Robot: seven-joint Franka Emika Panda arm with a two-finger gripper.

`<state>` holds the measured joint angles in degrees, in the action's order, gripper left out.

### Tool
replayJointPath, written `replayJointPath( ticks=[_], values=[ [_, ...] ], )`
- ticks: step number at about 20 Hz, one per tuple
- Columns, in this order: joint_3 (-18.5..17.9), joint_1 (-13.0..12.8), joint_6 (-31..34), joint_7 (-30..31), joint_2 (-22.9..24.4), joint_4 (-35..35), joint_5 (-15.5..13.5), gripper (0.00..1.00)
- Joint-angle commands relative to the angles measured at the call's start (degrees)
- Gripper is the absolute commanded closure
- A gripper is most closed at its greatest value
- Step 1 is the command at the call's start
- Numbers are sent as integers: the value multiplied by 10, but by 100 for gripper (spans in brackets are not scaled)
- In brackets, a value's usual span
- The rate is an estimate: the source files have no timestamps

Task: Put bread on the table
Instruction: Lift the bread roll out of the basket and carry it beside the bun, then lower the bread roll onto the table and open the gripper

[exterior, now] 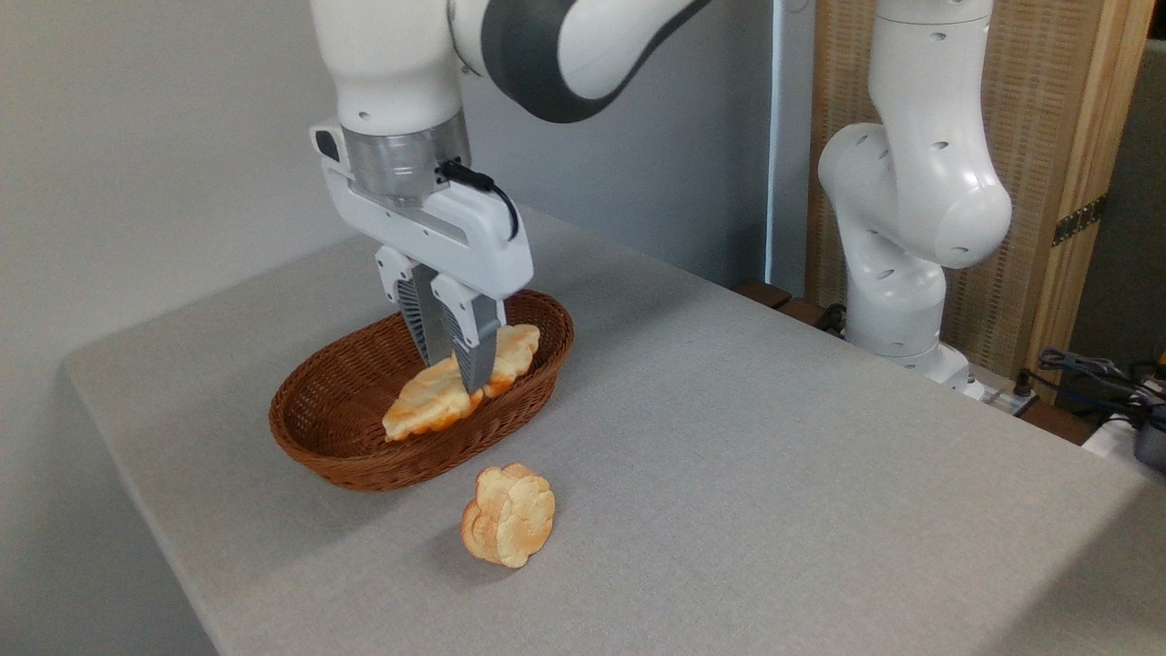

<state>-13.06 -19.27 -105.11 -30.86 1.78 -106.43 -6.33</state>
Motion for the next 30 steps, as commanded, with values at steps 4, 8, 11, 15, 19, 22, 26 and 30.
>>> replayJointPath(
  ticks=[4, 8, 11, 15, 19, 22, 26, 30],
  values=[
    [-56, -5, 12, -65, 18, -9, 6, 57],
    [-69, -4, 30, -125, 17, -12, 6, 54],
    [-86, -4, 47, -167, 18, -22, 6, 42],
    [-87, -4, 94, -227, 19, -27, 7, 0],
    [-87, -5, 94, -227, 18, -38, 7, 0],
    [-87, -6, 94, -228, 18, -37, 7, 0],
    [-87, -6, 93, -228, 18, -37, 7, 0],
    [-86, -6, 93, -228, 19, -35, 6, 0]
  ],
)
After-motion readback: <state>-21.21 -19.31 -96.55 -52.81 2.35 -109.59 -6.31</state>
